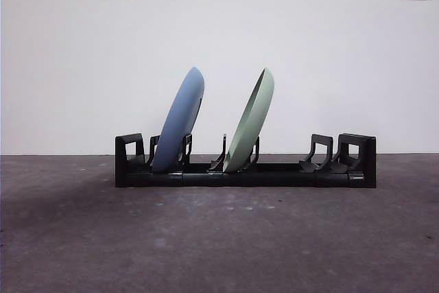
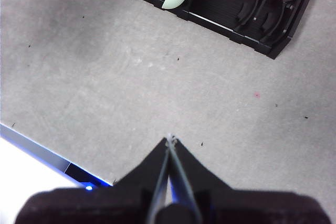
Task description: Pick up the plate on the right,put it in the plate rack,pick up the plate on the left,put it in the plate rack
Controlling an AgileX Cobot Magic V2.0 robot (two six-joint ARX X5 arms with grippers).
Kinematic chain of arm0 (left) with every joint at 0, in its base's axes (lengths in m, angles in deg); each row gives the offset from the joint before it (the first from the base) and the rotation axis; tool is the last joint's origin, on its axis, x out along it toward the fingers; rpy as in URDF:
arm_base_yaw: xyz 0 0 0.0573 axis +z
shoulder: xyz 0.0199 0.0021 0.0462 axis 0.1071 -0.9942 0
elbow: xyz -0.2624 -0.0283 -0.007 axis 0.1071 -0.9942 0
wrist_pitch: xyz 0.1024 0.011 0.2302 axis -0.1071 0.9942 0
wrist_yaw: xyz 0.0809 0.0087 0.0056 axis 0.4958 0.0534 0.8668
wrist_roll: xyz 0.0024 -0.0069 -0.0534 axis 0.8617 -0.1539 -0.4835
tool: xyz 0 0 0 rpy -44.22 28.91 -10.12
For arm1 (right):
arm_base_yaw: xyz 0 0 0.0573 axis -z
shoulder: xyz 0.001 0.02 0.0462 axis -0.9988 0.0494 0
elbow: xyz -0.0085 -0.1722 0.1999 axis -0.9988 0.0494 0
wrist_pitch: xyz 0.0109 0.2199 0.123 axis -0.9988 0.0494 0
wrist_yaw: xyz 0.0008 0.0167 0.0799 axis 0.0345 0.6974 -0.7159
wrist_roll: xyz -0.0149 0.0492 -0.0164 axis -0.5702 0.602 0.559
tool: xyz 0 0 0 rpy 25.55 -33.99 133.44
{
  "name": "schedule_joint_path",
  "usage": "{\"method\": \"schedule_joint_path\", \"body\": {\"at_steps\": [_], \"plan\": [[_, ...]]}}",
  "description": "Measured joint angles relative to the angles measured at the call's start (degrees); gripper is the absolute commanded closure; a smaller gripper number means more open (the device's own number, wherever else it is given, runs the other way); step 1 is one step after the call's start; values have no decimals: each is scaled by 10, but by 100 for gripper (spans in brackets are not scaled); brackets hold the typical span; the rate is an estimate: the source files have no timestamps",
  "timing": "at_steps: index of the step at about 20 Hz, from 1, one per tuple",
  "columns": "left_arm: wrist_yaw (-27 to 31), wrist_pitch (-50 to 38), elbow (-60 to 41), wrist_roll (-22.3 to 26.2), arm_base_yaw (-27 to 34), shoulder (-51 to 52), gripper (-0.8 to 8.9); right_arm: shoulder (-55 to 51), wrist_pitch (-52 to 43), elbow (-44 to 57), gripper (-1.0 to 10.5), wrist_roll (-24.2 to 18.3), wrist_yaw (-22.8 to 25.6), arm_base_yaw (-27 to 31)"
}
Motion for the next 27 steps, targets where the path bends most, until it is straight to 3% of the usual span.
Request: {"method": "schedule_joint_path", "body": {"at_steps": [2, 6, 10, 16, 21, 27], "plan": [[-29, -41, -1, 42, 66, 24, 816, 0, 0, 0, 945, 0, 0, 0], [-184, -161, -58, 109, 231, 89, 816, 0, 0, 0, 945, 0, 1, 0], [-209, -287, -210, 122, 310, 168, 816, 0, 0, 0, 945, 0, 1, 0], [-211, -455, -496, 59, 347, 291, 816, 0, 0, 0, 945, 0, 1, 0], [-211, -456, -618, -1, 381, 362, 816, 0, 0, 0, 945, 0, 1, 0], [-211, -374, -646, -42, 408, 425, 816, 0, 0, 0, 945, 0, 1, 0]]}}
